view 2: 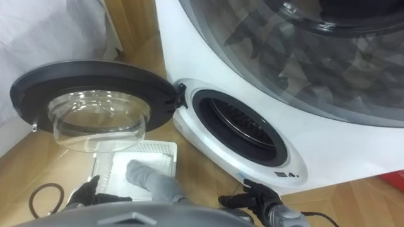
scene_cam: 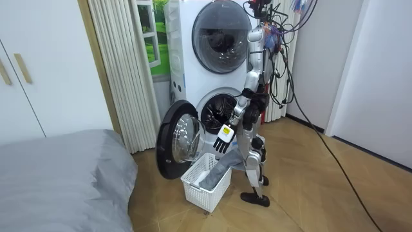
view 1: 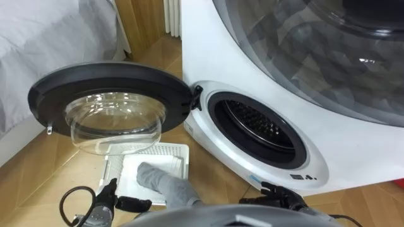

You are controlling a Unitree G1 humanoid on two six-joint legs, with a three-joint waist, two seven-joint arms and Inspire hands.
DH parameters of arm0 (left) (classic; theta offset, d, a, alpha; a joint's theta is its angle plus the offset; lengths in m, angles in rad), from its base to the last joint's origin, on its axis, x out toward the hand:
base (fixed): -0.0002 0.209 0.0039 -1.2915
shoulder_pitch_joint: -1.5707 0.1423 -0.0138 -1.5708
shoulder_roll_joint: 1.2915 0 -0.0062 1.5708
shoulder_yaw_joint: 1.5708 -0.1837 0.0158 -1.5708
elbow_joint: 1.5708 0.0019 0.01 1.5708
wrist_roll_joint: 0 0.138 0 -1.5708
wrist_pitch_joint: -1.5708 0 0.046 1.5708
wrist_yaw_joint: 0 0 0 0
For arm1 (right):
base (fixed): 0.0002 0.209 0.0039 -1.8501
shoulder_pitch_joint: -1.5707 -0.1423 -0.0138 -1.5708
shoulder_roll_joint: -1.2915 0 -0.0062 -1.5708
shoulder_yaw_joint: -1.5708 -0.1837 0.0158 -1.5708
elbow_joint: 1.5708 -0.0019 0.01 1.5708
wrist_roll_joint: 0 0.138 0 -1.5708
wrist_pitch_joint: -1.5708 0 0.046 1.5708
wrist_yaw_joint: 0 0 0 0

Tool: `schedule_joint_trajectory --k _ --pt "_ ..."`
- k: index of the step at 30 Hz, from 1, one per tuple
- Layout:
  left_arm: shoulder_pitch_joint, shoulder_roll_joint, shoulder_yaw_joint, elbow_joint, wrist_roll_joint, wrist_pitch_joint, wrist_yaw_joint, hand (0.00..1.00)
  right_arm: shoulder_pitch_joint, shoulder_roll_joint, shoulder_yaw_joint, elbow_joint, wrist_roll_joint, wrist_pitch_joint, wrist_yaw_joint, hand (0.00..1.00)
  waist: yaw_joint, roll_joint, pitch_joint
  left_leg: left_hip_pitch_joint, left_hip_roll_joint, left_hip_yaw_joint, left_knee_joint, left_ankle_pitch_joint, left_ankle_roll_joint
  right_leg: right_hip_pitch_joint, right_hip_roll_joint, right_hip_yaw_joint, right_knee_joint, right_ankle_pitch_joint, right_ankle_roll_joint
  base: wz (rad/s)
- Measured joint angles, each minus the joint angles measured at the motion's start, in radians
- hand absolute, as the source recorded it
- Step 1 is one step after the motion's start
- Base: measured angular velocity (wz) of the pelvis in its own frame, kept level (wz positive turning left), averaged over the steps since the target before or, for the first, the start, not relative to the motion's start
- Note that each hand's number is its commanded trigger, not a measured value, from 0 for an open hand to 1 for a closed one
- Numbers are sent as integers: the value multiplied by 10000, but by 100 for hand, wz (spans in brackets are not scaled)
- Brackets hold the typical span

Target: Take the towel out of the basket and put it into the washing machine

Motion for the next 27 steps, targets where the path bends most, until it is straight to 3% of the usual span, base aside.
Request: schedule_joint_trajectory --k 13,17,25,27 --pt "-59 -12 15 1 68 -76 250 0 -104 -11 83 133 56 -4 50 0 67 -37 13 -97 -11 17 -7 0 0 -92 -24 14 -50 -2 3 0" --pt "-249 29 -388 -15 231 -97 405 0 -186 -30 121 132 112 -2 41 0 18 4 -16 -484 -9 -14 33 1 2 -486 -42 -15 43 4 0 0" --pt "-1121 80 -866 494 1413 -293 440 0 -998 -70 534 457 -354 -12 37 0 -28 129 59 -1577 -28 -83 444 4 7 -1507 -160 -122 394 44 -15 1" --pt "-1608 84 -1073 785 1784 -294 473 0 -1412 -75 835 577 -630 -29 16 0 -62 227 154 -2157 -32 -91 742 4 8 -2039 -208 -79 603 66 -46 0"
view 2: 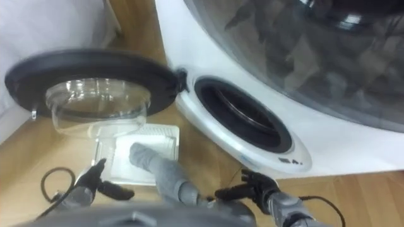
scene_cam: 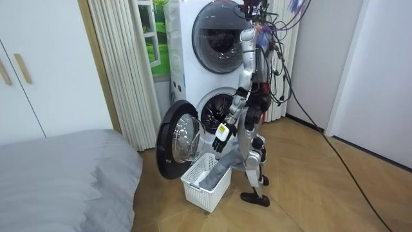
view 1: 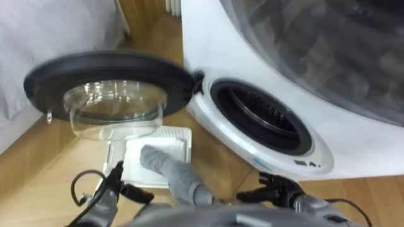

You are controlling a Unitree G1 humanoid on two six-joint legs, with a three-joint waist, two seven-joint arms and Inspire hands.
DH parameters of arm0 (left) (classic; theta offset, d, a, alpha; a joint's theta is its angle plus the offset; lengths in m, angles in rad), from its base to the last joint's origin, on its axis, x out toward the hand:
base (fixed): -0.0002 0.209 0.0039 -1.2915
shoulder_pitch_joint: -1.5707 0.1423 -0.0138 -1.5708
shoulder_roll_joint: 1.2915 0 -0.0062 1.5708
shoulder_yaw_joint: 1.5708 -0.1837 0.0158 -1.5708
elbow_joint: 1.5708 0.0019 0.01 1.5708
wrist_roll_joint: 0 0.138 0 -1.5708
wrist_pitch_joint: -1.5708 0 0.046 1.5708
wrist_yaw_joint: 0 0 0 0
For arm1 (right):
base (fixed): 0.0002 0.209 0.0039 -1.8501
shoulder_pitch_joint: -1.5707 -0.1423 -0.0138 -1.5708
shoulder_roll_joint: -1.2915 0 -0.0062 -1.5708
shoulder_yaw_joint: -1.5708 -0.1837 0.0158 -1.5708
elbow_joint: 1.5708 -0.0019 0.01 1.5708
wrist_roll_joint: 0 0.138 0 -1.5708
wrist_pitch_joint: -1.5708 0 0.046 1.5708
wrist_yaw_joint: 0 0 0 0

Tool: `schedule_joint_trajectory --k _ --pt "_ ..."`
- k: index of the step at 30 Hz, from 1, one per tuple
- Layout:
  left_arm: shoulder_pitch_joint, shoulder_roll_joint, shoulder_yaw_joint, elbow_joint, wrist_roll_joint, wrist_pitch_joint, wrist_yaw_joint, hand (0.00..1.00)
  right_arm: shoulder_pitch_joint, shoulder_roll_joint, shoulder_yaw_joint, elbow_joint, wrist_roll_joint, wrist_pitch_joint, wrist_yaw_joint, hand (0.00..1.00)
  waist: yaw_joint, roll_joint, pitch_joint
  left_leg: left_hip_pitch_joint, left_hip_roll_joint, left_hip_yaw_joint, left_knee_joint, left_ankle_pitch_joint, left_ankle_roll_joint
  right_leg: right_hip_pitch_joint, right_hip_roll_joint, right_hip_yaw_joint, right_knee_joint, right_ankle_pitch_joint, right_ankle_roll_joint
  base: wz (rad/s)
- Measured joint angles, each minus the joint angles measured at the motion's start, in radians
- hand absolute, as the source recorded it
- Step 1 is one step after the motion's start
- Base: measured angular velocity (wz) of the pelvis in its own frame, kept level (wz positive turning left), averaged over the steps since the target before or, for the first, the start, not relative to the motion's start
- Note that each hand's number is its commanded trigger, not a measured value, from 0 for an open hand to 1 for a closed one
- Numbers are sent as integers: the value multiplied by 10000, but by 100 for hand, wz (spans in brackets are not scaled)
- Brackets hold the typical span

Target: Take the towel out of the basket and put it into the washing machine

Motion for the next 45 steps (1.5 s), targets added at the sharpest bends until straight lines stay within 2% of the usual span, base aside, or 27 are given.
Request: schedule_joint_trajectory --k 1,3,5,6,8,10,14,16,19,22,23,26,29,32,35,38,42,45 --pt "-126 -4 -71 38 61 2 4 0 -102 0 53 0 -76 -1 -8 0 -4 22 17 -177 1 0 65 0 0 -207 -18 -1 102 0 0 0" --pt "-791 -31 -211 347 642 -24 93 0 -604 49 38 81 -599 -10 -100 0 -41 95 176 -931 -11 44 376 38 64 -1023 -104 87 602 -2 -1 2" --pt "-1207 -64 -418 468 1106 -15 169 0 -1014 72 51 240 -785 -33 -197 0 -112 96 215 -1523 -29 24 628 61 99 -1747 -176 187 1047 -4 -2 0" --pt "-1471 -73 -660 511 1269 -16 176 0 -1249 73 81 333 -770 -24 -302 0 -179 79 271 -1885 -52 0 827 66 108 -2185 -225 333 1368 -10 -3 0" --pt "-1932 -111 -920 636 1287 -56 177 0 -1517 70 256 296 -772 -73 -510 0 -243 -31 440 -2371 -94 29 1138 73 122 -2754 -318 401 1826 -25 -12 -5" --pt "-2761 -49 -1151 972 1297 -151 183 0 -1951 67 434 257 -793 -203 -729 0 -323 -151 613 -3342 -117 65 1820 44 163 -3591 -423 396 2204 -25 -14 0" --pt "-3640 35 -1735 956 1688 -210 379 0 -2281 31 824 -77 -603 -205 -963 0 -404 -175 667 -4922 -150 116 2827 -37 285 -5129 -516 594 3050 -61 -93 -4" --pt "-4027 56 -1913 940 2066 -212 394 0 -2394 46 858 -172 -511 -214 -971 0 -494 -162 684 -5655 -137 164 3420 -146 382 -5838 -605 624 3553 -142 -210 0" --pt "-4518 148 -2566 869 2518 -323 720 0 -2697 11 1024 -278 227 -375 -993 0 -795 -54 796 -7000 -141 168 4363 -317 512 -7155 -849 626 4544 -351 -295 10" --pt "-4741 148 -2923 752 2613 -415 857 0 -2762 -32 1153 -509 797 -461 -1000 0 -875 -8 823 -7837 -108 164 4917 -350 557 -7964 -916 662 5044 -379 -285 5" --pt "-4803 148 -3133 639 2619 -448 974 0 -2808 -38 1222 -567 1125 -522 -1014 0 -917 8 832 -8192 -147 156 5132 -351 564 -8327 -1005 651 5313 -374 -338 6" --pt "-5022 169 -3458 567 2735 -499 1236 0 -3037 -35 1432 -604 1642 -678 -1022 0 -1004 56 851 -9088 -146 118 5747 -387 577 -9174 -1023 672 5836 -380 -416 2" --pt "-5295 205 -3874 504 2830 -605 1497 0 -3321 -51 1520 -654 2121 -785 -1028 0 -1059 100 854 -9985 -135 108 6348 -510 543 -10078 -1158 662 6491 -478 -529 3" --pt "-5326 376 -4343 149 3137 -658 1735 0 -3330 -81 1801 -1051 2393 -988 -1051 0 -1073 105 851 -10801 -105 85 7093 -722 506 -10892 -1169 691 7167 -614 -621 -5" --pt "-5417 429 -4608 -322 3686 -672 1937 0 -3336 -333 2027 -1420 3007 -1130 -869 0 -1136 105 847 -11421 3 78 7748 -922 568 -11488 -1192 712 7781 -805 -673 -2" --pt "-5657 477 -4820 -361 3874 -691 2158 0 -3347 -333 2087 -1750 3443 -1205 -819 0 -1402 98 842 -11904 79 81 8267 -1125 541 -11945 -1177 702 8182 -873 -731 -10" --pt "-5773 606 -5305 -293 3896 -779 2373 0 -3429 -300 2679 -2126 4017 -1211 -742 0 -1907 85 836 -12209 216 106 8573 -1222 579 -12212 -1185 697 8441 -927 -743 -4" --pt "-5770 657 -5590 -287 3896 -805 2382 0 -3458 -294 2794 -2179 4138 -1212 -633 0 -2046 70 826 -12298 241 106 8592 -1225 576 -12297 -1166 696 8432 -928 -743 0"
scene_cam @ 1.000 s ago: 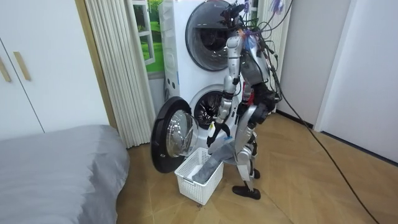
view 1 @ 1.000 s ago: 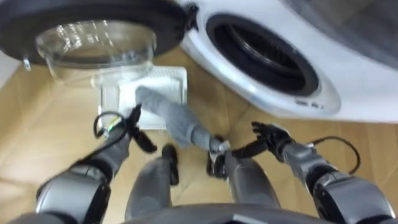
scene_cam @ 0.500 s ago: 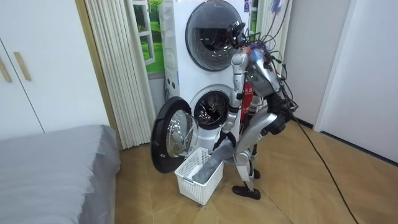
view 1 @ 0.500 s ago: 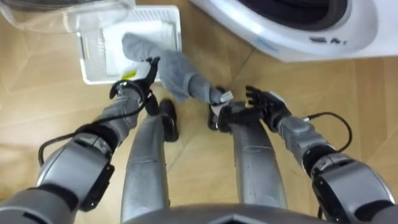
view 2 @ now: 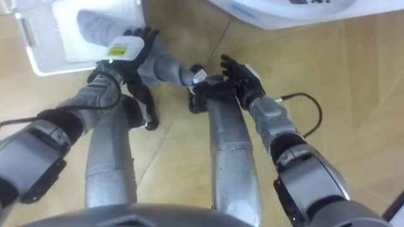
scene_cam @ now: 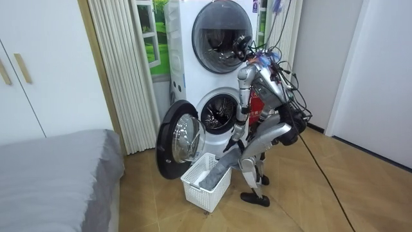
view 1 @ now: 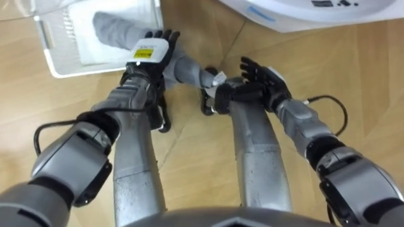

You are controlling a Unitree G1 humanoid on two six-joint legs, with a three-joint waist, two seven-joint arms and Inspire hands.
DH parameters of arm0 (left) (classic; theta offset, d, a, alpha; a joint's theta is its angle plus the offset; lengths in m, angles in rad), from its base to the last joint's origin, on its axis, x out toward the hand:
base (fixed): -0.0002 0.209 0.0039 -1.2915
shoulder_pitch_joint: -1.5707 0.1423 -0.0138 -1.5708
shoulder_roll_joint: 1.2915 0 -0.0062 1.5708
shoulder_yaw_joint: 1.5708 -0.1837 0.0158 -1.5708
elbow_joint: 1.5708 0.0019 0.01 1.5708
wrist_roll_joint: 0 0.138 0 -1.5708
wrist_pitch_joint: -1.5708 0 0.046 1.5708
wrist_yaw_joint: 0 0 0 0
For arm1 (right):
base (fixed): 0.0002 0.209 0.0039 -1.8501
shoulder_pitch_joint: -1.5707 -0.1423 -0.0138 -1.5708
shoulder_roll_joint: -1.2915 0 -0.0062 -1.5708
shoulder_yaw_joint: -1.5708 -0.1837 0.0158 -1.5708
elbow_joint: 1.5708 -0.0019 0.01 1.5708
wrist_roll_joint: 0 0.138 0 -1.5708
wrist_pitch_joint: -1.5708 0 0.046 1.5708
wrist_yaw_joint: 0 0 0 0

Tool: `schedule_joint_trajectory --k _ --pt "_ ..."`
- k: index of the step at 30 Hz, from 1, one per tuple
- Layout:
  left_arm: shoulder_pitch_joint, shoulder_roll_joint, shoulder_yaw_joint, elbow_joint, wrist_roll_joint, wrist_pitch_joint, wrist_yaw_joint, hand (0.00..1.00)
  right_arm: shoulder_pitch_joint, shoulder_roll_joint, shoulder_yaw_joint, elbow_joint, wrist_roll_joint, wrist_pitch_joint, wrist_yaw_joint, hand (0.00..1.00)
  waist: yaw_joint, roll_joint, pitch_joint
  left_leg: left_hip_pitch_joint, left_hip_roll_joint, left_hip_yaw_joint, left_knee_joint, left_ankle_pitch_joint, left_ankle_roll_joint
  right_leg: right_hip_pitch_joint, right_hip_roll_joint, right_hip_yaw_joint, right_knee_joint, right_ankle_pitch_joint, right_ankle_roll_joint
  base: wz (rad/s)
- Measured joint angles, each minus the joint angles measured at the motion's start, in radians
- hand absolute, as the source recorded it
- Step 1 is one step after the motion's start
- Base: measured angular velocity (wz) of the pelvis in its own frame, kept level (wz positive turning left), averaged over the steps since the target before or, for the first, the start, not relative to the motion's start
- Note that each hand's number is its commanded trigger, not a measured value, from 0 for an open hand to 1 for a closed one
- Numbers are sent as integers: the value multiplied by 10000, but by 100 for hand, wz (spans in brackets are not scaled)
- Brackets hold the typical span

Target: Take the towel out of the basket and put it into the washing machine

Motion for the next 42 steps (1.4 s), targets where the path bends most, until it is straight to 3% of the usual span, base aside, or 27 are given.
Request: schedule_joint_trajectory --k 12,13,14,20,26,37,42 --pt "-296 251 -393 706 -1 -73 180 0 -52 -11 41 -43 753 -141 387 0 -382 -19 8 -333 26 -22 79 -86 35 -283 3 -63 -5 0 13 -1" --pt "-353 267 -435 706 -4 -91 180 25 -53 -11 83 -35 821 -196 442 0 -388 -36 16 -373 18 -22 76 -88 37 -332 -3 -62 -4 -5 20 0" --pt "-380 276 -460 706 -4 -93 179 98 -55 -11 82 -23 834 -230 472 0 -388 -53 26 -382 17 -23 76 -90 37 -343 -2 -61 -5 -7 22 0" --pt "-572 363 -835 694 5 -172 12 100 -383 -9 87 316 655 -285 749 0 -478 -265 80 -417 -40 -56 50 -114 41 -363 -25 -52 -9 -80 75 2" --pt "-944 476 -950 642 -2 -177 -167 100 -535 8 -15 523 383 -288 694 0 -505 -311 68 -433 -47 -90 -105 -117 117 -363 -13 -65 -214 -84 139 -2" --pt "-866 497 -976 676 27 -175 -509 100 -522 25 -15 568 597 -237 506 0 -431 -315 63 -364 -65 -10 -313 -125 115 -335 -18 -58 -357 -126 193 0" --pt "-445 502 -1165 674 -3 -155 -422 100 -345 25 201 682 782 -165 335 0 -342 -312 54 220 -64 -3 -353 -126 113 232 -23 -56 -366 -145 171 1"
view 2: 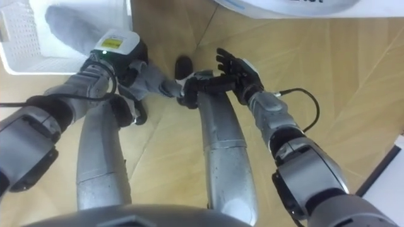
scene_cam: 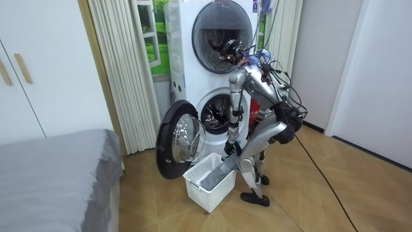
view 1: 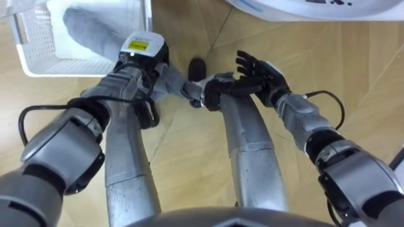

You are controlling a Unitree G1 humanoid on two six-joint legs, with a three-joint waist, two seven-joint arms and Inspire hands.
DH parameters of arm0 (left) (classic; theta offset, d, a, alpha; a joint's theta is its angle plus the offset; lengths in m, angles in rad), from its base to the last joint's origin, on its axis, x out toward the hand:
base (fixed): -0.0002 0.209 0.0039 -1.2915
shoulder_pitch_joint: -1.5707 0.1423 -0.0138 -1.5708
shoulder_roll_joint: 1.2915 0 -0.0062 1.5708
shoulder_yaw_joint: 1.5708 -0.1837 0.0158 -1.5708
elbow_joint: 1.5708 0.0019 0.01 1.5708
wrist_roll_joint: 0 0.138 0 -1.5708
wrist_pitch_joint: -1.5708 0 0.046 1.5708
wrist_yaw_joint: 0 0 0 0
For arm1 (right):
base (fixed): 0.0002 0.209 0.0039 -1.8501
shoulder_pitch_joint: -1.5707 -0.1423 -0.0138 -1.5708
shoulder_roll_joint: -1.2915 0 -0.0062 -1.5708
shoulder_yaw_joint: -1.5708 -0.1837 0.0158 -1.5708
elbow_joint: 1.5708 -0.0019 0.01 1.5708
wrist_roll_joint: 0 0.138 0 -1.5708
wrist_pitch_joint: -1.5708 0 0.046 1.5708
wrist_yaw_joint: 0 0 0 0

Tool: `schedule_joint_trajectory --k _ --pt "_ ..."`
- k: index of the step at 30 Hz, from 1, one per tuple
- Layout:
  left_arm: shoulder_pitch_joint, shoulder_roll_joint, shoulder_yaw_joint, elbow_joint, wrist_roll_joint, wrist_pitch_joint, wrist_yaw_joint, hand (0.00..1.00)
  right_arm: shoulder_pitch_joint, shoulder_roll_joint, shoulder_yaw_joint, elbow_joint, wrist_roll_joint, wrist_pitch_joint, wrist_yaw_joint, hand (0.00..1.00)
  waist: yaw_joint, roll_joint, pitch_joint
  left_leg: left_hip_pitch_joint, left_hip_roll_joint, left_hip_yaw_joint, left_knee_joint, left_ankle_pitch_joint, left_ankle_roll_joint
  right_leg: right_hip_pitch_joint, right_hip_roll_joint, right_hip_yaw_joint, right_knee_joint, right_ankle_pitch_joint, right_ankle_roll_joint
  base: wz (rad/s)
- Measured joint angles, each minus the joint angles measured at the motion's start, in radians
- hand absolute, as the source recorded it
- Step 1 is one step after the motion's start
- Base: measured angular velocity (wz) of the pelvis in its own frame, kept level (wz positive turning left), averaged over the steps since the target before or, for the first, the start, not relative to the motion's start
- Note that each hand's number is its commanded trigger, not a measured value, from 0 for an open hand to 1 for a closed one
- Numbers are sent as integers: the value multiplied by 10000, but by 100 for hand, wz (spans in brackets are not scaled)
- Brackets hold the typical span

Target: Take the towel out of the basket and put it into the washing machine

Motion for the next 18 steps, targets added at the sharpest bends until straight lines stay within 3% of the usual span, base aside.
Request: schedule_joint_trajectory --k 6,13,18 --pt "968 -227 287 17 -184 -1 190 100 788 3 71 16 -13 93 -186 0 175 -16 -24 1489 15 50 -633 51 -58 1439 64 3 -584 66 11 -1" --pt "1193 -321 926 56 -813 -38 479 100 1272 -106 -25 353 -196 178 -485 0 556 49 -85 3221 7 140 -1621 229 -73 3175 192 -22 -1566 217 132 0" --pt "1366 -580 1889 -10 -1700 -203 972 100 1565 -124 -218 701 -1125 179 -486 0 752 165 -148 4584 -142 155 -2486 379 -110 4462 173 -39 -2255 238 222 4"
